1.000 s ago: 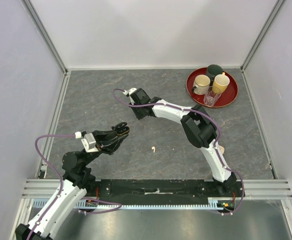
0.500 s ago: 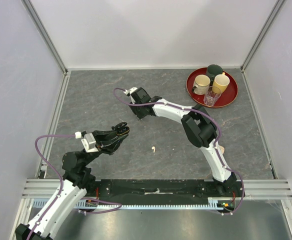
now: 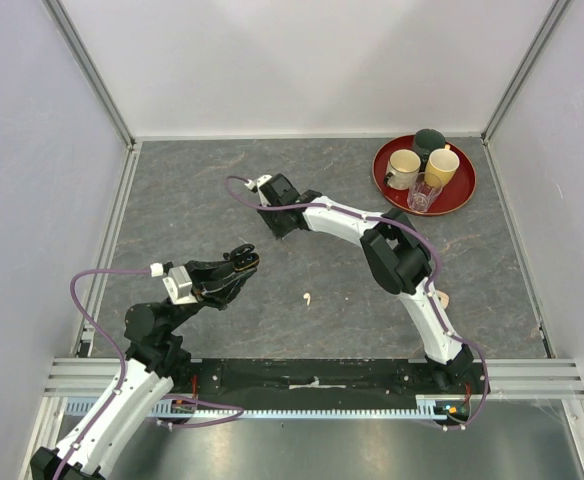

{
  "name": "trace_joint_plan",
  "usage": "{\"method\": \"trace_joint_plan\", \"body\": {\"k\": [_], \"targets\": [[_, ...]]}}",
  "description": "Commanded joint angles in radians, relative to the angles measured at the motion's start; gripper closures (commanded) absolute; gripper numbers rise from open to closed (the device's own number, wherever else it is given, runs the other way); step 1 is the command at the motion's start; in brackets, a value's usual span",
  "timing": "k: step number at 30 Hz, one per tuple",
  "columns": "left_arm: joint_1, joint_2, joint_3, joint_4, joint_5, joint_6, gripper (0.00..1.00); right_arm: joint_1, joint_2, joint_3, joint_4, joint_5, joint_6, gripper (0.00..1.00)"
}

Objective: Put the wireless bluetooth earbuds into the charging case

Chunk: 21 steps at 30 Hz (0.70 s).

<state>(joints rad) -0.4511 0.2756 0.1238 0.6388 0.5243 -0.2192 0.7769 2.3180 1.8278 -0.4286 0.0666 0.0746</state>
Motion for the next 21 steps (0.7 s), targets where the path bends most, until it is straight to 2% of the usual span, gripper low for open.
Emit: {"method": "trace_joint_plan", "body": {"k": [1, 10, 13, 16, 17, 21], "targets": [[-0.003, 0.007, -0.004, 0.047, -0.014, 0.011, 0.98, 0.002, 0.038, 0.021, -0.030, 0.004, -0.013, 0.66], [-0.003, 0.004, -0.006, 0.047, -0.009, 0.006, 0.98, 0.004, 0.032, 0.025, -0.027, 0.024, -0.007, 0.74], [-0.003, 0.004, -0.004, 0.044, -0.014, 0.007, 0.98, 0.001, 0.003, 0.022, -0.013, 0.045, 0.010, 0.80], [-0.003, 0.001, -0.007, 0.042, -0.020, 0.009, 0.98, -0.004, -0.084, -0.050, 0.072, 0.073, 0.050, 0.86], [-0.003, -0.001, -0.009, 0.042, -0.018, 0.009, 0.98, -0.004, -0.148, -0.083, 0.153, 0.079, 0.062, 0.86], [-0.003, -0.006, -0.012, 0.050, -0.030, 0.006, 0.98, -0.005, -0.314, -0.316, 0.382, 0.110, 0.140, 0.88]]}}
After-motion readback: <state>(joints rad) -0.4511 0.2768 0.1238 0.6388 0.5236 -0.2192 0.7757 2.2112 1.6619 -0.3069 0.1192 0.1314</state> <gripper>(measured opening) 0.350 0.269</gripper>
